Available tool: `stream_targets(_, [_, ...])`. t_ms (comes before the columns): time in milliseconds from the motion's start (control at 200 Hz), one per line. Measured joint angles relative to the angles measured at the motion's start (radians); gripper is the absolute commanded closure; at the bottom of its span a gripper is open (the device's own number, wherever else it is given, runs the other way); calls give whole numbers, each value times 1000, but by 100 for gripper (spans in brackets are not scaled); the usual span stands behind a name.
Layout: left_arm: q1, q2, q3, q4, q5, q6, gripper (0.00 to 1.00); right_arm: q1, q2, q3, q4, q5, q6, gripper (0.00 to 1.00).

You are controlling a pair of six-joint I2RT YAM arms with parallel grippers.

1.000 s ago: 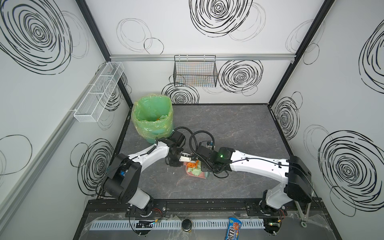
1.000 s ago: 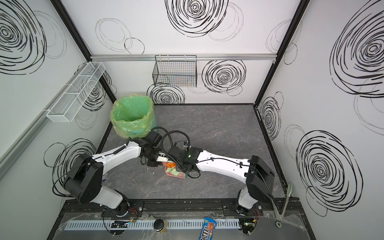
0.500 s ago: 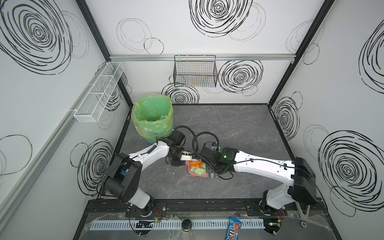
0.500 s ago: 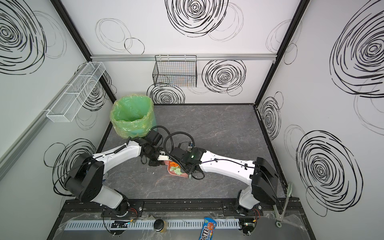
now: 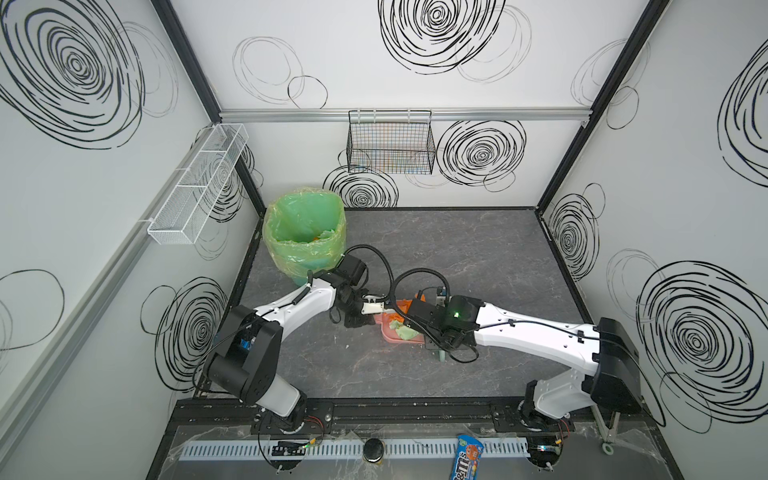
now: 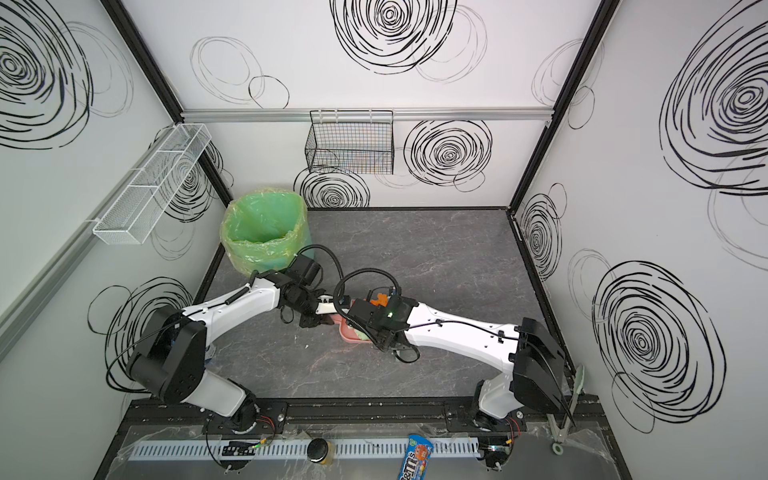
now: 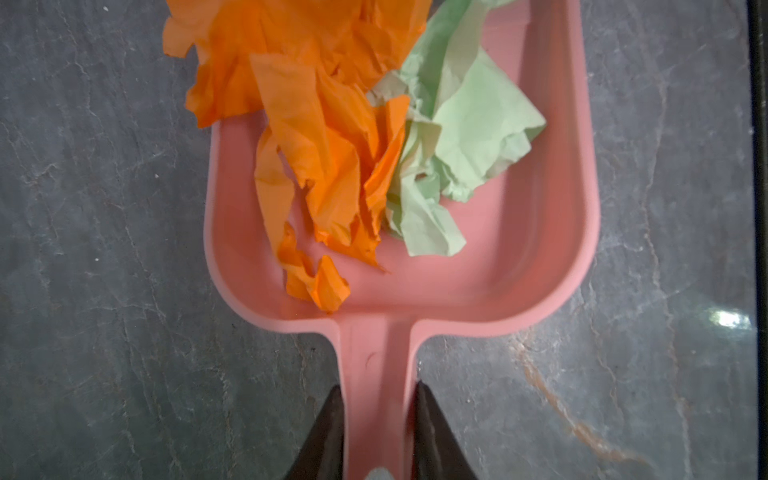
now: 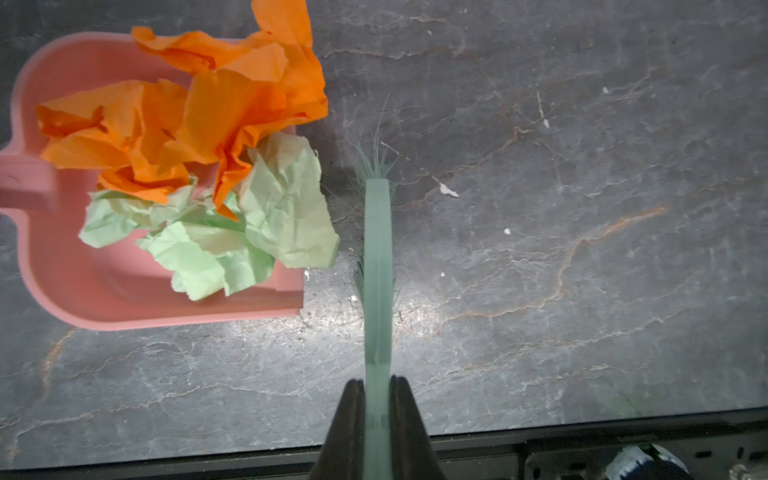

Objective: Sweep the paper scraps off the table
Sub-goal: 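Sweep the orange and green scraps into the dustpan with the right brush, then lift the loaded dustpan over the wastebasket with the left gripper while the right withdraws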

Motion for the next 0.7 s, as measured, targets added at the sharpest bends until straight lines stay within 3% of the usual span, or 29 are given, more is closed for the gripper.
stream_targets(435, [74,-96,67,-55,80,-7,100,-110,-185,-60,-84,20,-1,100])
stream_targets(700, [125,-159,178,-160,101,12,100,-241,-373,-130,54,1,-142,100])
